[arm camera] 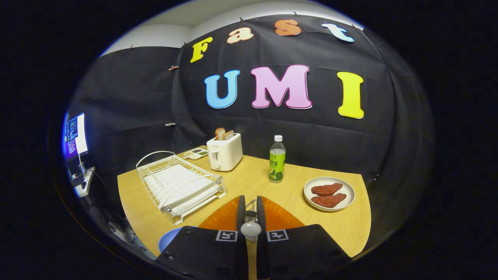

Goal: Take the plate from the dish rack, then take the spoon from the basket and place it into the plate.

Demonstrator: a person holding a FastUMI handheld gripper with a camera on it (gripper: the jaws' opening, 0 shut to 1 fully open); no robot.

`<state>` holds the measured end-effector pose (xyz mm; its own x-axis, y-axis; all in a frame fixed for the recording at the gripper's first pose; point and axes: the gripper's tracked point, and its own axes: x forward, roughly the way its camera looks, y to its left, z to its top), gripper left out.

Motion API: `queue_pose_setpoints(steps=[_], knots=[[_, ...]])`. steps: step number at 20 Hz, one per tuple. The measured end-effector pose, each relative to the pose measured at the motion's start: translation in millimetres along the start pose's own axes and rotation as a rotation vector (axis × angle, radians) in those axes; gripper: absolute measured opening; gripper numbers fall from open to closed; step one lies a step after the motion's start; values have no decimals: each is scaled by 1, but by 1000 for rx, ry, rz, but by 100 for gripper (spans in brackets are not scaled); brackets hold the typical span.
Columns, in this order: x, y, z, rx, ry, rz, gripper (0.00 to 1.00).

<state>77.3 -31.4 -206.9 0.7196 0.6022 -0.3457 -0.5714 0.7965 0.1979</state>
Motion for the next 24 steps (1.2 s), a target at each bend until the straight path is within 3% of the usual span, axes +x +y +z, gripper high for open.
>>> queue_pose_setpoints(steps=[7, 12, 24], knots=[[-26, 56, -4, -10, 16, 135, 12], [-19, 90, -46, -41, 83, 220, 13], [4, 128, -108, -88, 199, 273, 15]])
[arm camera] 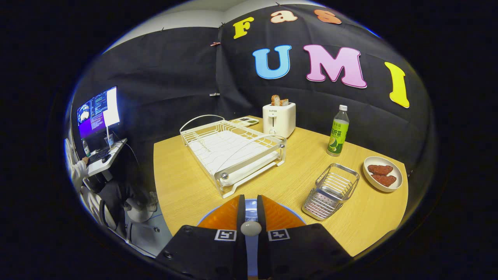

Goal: Take the plate from the dish rack, then take the spoon from the basket and place it into the plate.

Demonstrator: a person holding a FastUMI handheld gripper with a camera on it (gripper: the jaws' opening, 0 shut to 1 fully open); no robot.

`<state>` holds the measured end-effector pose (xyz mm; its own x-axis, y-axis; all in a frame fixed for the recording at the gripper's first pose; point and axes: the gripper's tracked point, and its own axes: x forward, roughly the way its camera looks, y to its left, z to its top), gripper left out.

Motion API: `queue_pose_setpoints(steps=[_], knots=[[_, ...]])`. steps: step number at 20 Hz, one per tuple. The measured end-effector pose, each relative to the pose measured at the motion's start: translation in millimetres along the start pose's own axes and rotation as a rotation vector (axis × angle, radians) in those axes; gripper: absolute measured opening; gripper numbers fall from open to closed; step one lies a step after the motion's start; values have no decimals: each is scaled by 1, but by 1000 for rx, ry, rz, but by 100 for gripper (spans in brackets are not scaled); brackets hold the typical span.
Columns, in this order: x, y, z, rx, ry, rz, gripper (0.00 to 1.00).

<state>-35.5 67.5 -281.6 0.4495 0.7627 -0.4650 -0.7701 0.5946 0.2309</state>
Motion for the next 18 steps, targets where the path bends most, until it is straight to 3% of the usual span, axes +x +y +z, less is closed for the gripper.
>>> queue_pose_setpoints(steps=[14, 15, 18], knots=[[-7, -10, -24, 89, 101, 16, 21], [-10, -11, -20, 98, 94, 18, 25], [-17, -21, -2, 96, 57, -17, 70]])
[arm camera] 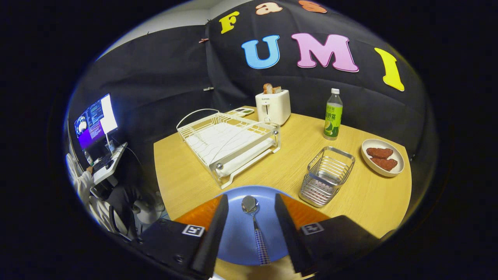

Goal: Take the plate from the dish rack, then take the spoon from the basket and place it into the plate.

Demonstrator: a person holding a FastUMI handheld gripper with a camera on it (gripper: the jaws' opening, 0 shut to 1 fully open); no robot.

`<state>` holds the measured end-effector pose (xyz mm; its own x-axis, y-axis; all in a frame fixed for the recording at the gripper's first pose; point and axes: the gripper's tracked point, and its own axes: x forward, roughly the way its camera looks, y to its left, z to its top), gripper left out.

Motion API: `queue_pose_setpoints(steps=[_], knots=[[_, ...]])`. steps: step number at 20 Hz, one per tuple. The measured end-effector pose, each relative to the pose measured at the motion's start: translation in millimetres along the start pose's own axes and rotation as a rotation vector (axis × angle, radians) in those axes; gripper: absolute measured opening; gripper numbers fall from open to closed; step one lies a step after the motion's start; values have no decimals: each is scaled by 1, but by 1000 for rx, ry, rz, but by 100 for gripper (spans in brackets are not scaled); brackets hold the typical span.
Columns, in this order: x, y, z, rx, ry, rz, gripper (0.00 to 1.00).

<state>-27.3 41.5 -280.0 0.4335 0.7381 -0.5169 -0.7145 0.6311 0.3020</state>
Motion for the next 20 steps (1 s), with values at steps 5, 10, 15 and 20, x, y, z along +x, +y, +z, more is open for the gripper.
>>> queue_pose_setpoints(steps=[5, 10, 15, 20], knots=[[-29, -18, 58, 30, -123, -107, 99], [-75, -46, 121, 79, -249, -314, 98], [-134, -66, 158, 111, -350, -573, 98], [-176, -61, 169, 118, -417, -786, 98]])
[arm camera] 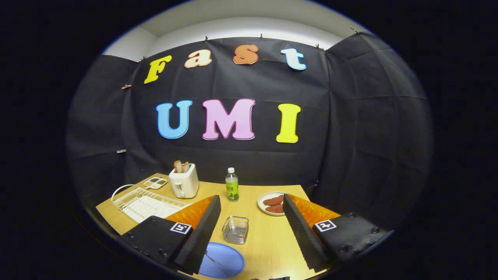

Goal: Take the plate from the dish rack, then take the spoon from the basket and place it into the plate.

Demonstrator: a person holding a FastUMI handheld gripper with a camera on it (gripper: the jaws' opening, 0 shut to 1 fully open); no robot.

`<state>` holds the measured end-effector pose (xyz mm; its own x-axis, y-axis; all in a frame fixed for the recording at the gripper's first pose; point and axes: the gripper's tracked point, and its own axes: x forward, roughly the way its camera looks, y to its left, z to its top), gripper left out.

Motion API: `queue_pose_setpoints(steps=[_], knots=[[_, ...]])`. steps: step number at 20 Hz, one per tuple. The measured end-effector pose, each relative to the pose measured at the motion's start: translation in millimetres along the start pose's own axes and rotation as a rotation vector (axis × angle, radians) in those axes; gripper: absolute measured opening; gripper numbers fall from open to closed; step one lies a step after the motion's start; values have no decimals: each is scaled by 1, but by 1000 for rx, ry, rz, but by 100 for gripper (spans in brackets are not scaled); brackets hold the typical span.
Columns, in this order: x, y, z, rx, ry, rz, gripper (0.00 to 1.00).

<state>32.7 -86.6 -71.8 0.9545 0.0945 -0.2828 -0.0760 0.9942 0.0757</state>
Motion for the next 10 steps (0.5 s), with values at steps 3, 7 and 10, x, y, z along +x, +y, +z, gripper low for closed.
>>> queue_pose_setpoints(steps=[3, 7, 10], knots=[[-11, 7, 4, 33, -12, -56, 98], [-13, 21, 11, 45, -31, -86, 98], [-12, 36, 14, 49, -41, -94, 98]])
